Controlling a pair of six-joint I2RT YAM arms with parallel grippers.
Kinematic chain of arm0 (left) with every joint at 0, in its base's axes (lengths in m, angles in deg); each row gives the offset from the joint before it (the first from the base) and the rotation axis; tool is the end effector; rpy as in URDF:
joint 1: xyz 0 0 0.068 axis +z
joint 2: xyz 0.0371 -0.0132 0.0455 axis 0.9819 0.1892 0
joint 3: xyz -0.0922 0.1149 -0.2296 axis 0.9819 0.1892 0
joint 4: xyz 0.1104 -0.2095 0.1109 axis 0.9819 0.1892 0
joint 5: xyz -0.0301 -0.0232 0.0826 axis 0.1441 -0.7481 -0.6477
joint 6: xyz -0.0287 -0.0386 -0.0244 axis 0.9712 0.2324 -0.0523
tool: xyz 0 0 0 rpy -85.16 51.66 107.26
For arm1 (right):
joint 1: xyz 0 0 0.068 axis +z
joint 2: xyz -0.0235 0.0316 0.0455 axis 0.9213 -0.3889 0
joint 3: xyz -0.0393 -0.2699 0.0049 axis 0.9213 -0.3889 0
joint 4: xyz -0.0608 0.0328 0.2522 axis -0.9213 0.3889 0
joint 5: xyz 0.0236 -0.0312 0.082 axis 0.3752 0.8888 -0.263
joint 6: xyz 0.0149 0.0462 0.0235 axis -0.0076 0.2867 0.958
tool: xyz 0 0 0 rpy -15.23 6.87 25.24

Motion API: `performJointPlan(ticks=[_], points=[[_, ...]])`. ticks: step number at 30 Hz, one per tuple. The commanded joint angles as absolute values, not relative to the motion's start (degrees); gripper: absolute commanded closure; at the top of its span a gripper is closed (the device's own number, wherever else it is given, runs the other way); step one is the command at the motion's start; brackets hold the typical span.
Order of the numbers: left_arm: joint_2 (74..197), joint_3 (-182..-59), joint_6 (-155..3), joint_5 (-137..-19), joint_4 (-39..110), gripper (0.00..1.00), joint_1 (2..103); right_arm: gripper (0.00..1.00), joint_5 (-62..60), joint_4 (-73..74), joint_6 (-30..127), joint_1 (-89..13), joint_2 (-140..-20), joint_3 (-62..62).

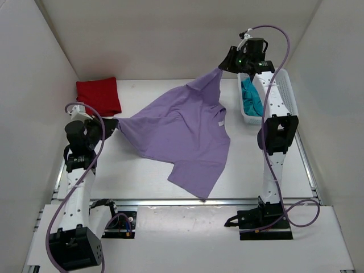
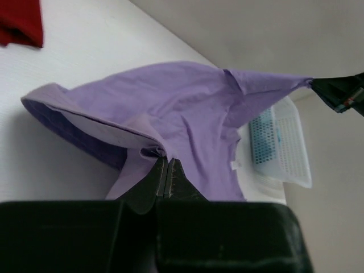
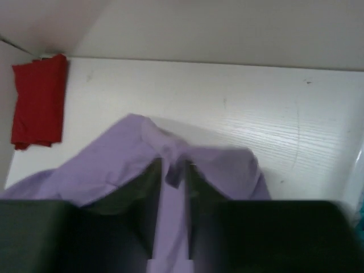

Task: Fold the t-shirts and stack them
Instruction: Flatten out the tshirt

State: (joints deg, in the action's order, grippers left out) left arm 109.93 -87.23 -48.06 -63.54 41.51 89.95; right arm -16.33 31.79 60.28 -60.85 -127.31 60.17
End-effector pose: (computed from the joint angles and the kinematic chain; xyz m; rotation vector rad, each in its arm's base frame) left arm 0.2027 0.0250 0.3021 -0.5310 1.7869 -0.7106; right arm 0.5115 0.0703 0.3686 -0.0520 2.0199 0.6777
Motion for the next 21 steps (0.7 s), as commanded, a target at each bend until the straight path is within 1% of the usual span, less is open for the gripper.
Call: performJointPlan(ticks=[1, 2, 3, 5, 6, 7, 8, 9, 10, 11, 12, 13, 14, 15, 16, 17, 18, 19, 21], points=[[112.1, -86.3, -50.7, -69.3, 40.6, 1.00, 89.9, 0.74, -20.8, 22.9, 64.4, -62.4, -122.7, 66.2], [112.9, -86.7, -50.6, -68.8, 39.9, 1.00, 90.3, 0.59, -21.9, 22.9, 64.0, -62.7, -121.4, 66.5], [113.2, -86.9, -50.4, -69.5, 39.5, 0.97, 90.3, 0.37, -21.9, 23.5, 63.0, -62.1, -120.6, 66.3], [112.8, -86.7, -50.8, -72.1, 40.4, 0.87, 90.3, 0.31, -19.2, 30.9, 57.5, -60.7, -116.9, 64.6], [112.2, -85.9, -51.2, -72.5, 41.7, 0.81, 90.4, 0.30, -17.9, 35.1, 54.6, -59.0, -115.9, 63.8], [111.0, -85.0, -51.9, -74.8, 42.5, 0.78, 91.1, 0.33, -14.7, 36.7, 54.2, -58.0, -113.4, 59.0], [109.6, -83.5, -52.2, -76.7, 43.9, 0.73, 91.9, 0.40, -12.5, 36.6, 53.4, -56.2, -109.0, 50.4], [109.0, -81.5, -52.9, -77.5, 45.4, 0.68, 92.2, 0.48, -11.9, 32.1, 53.6, -53.2, -103.1, 43.9], [108.1, -80.7, -53.4, -78.6, 45.3, 0.61, 92.5, 0.53, -9.5, 28.6, 54.2, -51.8, -99.8, 29.6], [107.4, -79.4, -53.9, -80.9, 46.4, 0.58, 92.2, 0.64, -7.0, 20.0, 55.6, -49.0, -92.6, 15.0], [106.8, -78.3, -54.6, -82.7, 47.2, 0.44, 92.5, 0.70, -5.3, 13.7, 57.5, -47.1, -87.4, 4.0], [106.9, -77.7, -54.6, -83.6, 47.3, 0.29, 92.5, 0.73, -5.6, 12.1, 58.3, -46.4, -84.8, -0.3], [107.0, -78.2, -54.7, -83.4, 48.7, 0.23, 93.2, 0.83, -6.7, 10.1, 60.9, -46.3, -81.4, -7.5], [106.9, -78.4, -54.6, -83.6, 48.7, 0.12, 92.9, 0.88, -7.3, 8.5, 62.5, -45.5, -78.6, -14.2], [107.2, -79.1, -54.7, -84.3, 49.4, 0.05, 92.8, 0.89, -7.3, 7.4, 63.4, -44.5, -75.5, -17.0], [107.5, -79.0, -54.7, -84.8, 49.8, 0.02, 92.9, 0.90, -5.4, 7.1, 63.7, -44.1, -74.3, -22.4], [107.3, -78.9, -54.8, -85.6, 50.4, 0.01, 93.0, 0.90, -3.3, 6.4, 65.1, -43.2, -71.5, -27.5], [107.3, -78.2, -54.4, -85.1, 49.5, 0.02, 93.6, 0.86, -3.0, 5.3, 66.5, -43.1, -69.3, -32.3], [108.0, -76.8, -53.6, -83.8, 47.9, 0.01, 94.6, 0.67, -2.0, 4.6, 67.6, -43.9, -66.1, -37.9]])
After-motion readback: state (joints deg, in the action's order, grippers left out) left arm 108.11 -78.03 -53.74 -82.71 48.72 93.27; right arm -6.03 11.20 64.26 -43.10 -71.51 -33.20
